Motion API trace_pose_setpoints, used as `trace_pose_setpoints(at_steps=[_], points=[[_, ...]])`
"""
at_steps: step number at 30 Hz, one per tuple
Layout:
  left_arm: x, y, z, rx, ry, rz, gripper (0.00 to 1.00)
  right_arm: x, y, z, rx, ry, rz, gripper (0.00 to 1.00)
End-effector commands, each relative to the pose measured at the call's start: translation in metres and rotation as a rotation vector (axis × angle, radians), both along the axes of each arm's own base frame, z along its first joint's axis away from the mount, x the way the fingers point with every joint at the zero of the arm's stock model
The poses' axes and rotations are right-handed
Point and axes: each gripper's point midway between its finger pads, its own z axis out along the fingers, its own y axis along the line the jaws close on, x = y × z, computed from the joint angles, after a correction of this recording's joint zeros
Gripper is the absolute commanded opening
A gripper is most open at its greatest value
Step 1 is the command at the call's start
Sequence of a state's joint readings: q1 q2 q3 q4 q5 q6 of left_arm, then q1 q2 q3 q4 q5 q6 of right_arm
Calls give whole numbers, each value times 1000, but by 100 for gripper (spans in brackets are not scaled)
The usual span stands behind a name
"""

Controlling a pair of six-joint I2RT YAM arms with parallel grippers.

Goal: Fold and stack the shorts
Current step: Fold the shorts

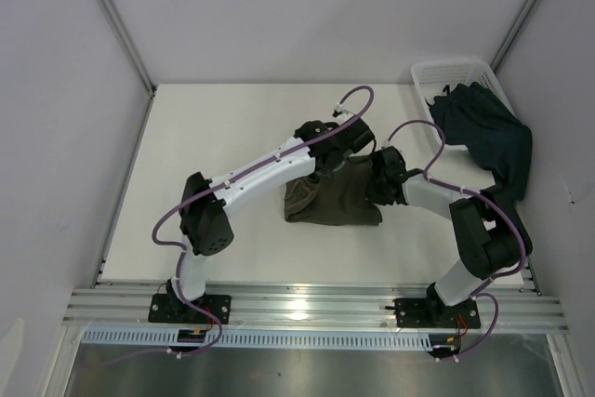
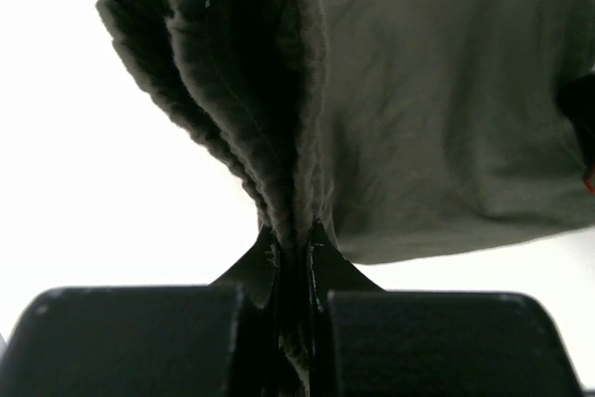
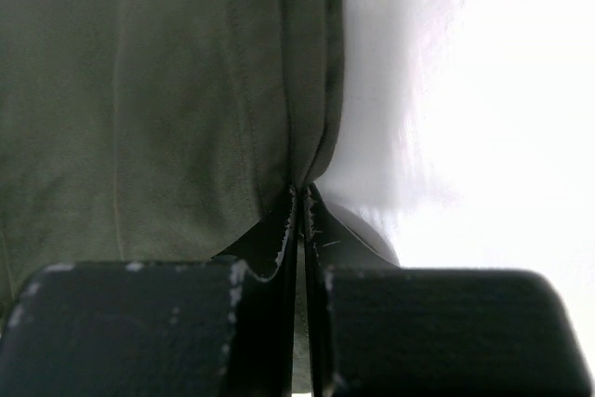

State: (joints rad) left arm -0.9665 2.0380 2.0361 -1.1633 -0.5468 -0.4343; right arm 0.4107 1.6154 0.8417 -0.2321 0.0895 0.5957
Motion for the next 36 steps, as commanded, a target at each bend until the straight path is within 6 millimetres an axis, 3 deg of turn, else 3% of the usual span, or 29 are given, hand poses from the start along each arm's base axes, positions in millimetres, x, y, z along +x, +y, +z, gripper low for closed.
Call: trace_pose_setpoints(at_steps=[1, 2, 3, 5, 7, 8, 12, 15, 16, 18, 19, 20, 23, 24, 26, 27, 34, 35, 36], points=[[14, 32, 36, -69, -87, 48, 0, -37, 7, -16, -62, 90, 29, 0], [20, 42, 37, -77, -89, 67, 0, -41, 13, -17, -63, 89, 38, 0], [17, 53, 25, -47, -68, 65, 0, -44, 19, -16, -60, 87, 47, 0], [22, 64, 39, -93, -101, 73, 0, -54, 39, -14, -46, 82, 80, 0], [25, 84, 29, -71, -93, 80, 0, -59, 50, -12, -38, 77, 97, 0], [27, 94, 38, -79, -111, 82, 0, -63, 57, -10, -34, 77, 112, 0], [25, 110, 41, -89, -128, 88, 0, -64, 60, -4, -44, 68, 115, 0], [22, 107, 46, -126, -126, 61, 0, -58, 52, 2, -58, 63, 101, 13], [22, 106, 47, -131, -126, 55, 0, -56, 52, 7, -51, 54, 102, 25], [21, 106, 48, -131, -127, 52, 0, -51, 43, 14, -46, 45, 83, 34], [21, 107, 48, -128, -124, 51, 0, -49, 42, 22, -28, 26, 81, 45], [21, 107, 48, -127, -124, 50, 0, -45, 43, 29, -14, 12, 79, 45], [19, 107, 47, -127, -119, 49, 0, -34, 54, 59, 76, -60, 99, 37], [19, 107, 47, -128, -120, 49, 0, -28, 63, 70, 121, -99, 118, 23], [19, 107, 46, -127, -118, 49, 0, -18, 84, 93, 217, -157, 161, 12], [19, 107, 46, -128, -115, 47, 0, -17, 93, 100, 255, -162, 183, 0], [16, 101, 50, -157, -115, 29, 0, 24, 164, 134, 515, -278, 305, 0], [16, 102, 50, -159, -115, 28, 0, 25, 174, 122, 542, -242, 321, 0], [15, 101, 52, -163, -118, 25, 0, 32, 182, 126, 573, -253, 328, 0]])
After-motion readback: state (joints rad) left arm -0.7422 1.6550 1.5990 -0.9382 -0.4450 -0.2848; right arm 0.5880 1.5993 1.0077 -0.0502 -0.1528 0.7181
